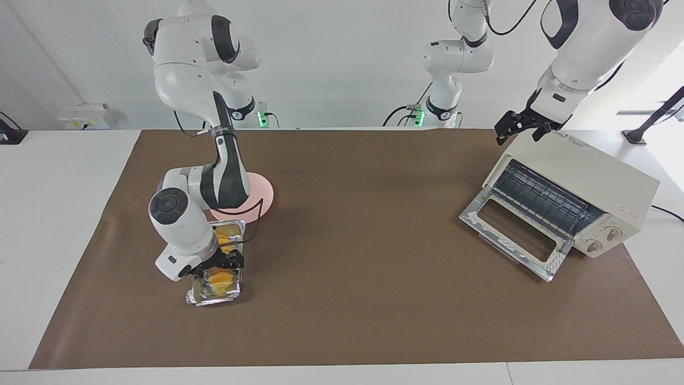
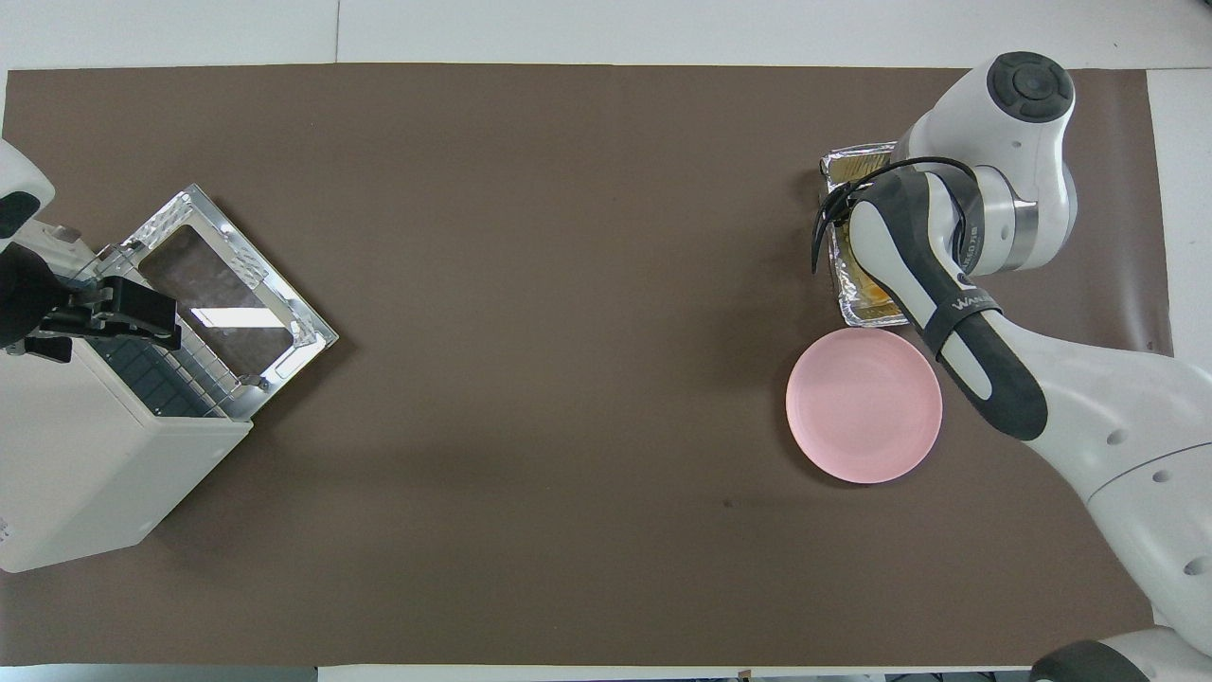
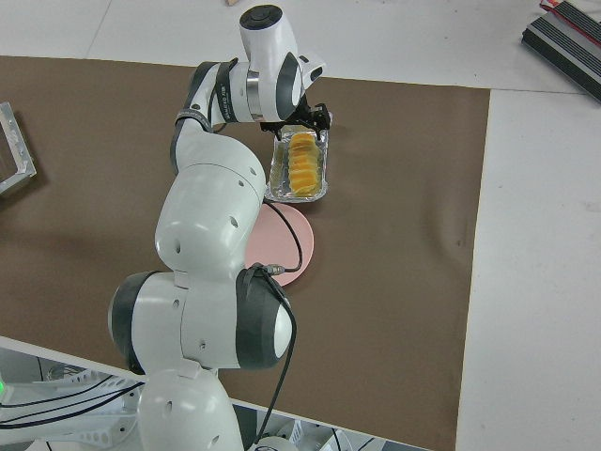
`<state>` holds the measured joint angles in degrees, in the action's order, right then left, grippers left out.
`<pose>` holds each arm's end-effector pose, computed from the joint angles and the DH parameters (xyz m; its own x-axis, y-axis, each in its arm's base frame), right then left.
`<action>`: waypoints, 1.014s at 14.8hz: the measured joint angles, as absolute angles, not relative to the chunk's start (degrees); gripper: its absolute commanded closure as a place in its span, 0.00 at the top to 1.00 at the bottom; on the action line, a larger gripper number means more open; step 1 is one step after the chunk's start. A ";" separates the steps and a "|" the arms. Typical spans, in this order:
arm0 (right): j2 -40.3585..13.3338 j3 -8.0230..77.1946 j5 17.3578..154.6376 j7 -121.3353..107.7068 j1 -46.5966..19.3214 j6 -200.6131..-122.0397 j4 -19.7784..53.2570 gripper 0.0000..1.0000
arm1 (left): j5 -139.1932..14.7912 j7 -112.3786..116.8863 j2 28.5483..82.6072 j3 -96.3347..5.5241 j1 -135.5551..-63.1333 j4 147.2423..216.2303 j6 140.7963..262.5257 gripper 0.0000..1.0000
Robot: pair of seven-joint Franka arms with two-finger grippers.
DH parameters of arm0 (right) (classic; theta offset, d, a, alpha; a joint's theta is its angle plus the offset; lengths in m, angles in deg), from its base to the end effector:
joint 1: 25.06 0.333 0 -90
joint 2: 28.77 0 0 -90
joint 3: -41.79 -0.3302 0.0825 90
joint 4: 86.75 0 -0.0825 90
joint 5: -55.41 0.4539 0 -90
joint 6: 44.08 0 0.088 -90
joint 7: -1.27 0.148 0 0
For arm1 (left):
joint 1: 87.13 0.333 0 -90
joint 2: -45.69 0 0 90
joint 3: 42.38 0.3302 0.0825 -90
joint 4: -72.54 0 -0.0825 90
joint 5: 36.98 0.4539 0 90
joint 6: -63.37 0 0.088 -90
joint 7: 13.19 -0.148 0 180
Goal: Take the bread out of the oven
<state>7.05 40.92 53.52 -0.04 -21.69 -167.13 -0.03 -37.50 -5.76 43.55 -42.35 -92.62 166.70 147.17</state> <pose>0.7747 0.0536 0.2307 0.9937 0.1117 0.0084 0.1115 -0.9936 0.0191 0.5898 -0.0578 0.5734 0.9891 0.0344 -0.1429 0.0334 -0.9994 -0.0095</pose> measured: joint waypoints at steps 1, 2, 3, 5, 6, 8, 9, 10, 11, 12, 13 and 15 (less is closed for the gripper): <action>6.69 40.92 53.52 -0.05 -21.69 -167.53 0.62 0.01 | -37.50 -5.76 43.55 -42.35 -92.62 166.70 147.17 1.00; 6.30 40.92 53.51 -0.05 -21.69 -167.72 0.99 0.00 | -37.50 -5.76 43.55 -42.35 -92.62 166.70 147.17 1.00; 5.92 40.92 53.51 -0.05 -21.68 -167.72 1.23 0.00 | -37.50 -5.76 43.55 -42.35 -92.62 166.70 147.17 1.00; 5.38 40.92 53.51 -0.05 -21.68 -167.68 1.55 0.00 | -37.50 -5.76 43.55 -42.35 -92.62 166.70 147.17 1.00; 5.25 40.92 53.51 -0.05 -21.68 -167.55 1.58 0.00 | -37.50 -5.76 43.55 -42.35 -92.62 166.70 147.17 1.00; 4.88 40.91 53.51 -0.04 -21.67 -166.12 1.55 0.00 | -37.50 -5.76 43.55 -42.35 -92.62 166.70 147.17 1.00; 4.38 40.90 53.51 -0.04 -21.65 -164.64 1.51 0.00 | -37.50 -5.76 43.55 -42.35 -92.62 166.70 147.17 1.00; 3.55 40.88 53.51 -0.04 -21.64 -162.68 1.45 0.00 | -37.50 -5.76 43.55 -42.35 -92.62 166.70 147.17 1.00; 2.24 40.86 53.51 -0.04 -21.63 -160.23 1.40 0.00 | -37.50 -5.76 43.55 -42.35 -92.62 166.70 147.17 1.00; 0.59 40.84 53.51 -0.04 -21.62 -157.73 1.38 0.00 | -37.50 -5.76 43.55 -42.35 -92.62 166.70 147.17 1.00; -1.44 40.83 53.51 -0.04 -21.61 -154.95 1.42 0.00 | -37.50 -5.76 43.55 -42.35 -92.62 166.70 147.17 1.00; -6.16 40.73 53.64 -0.04 -21.60 -149.68 2.51 0.00 | -37.50 -5.76 43.55 -42.35 -92.62 166.70 147.17 1.00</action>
<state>-6.16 40.73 53.64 -0.04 -21.60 -149.68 2.51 -37.50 -5.76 43.55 -42.35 -92.62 166.70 147.17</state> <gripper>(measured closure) 0.885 0.000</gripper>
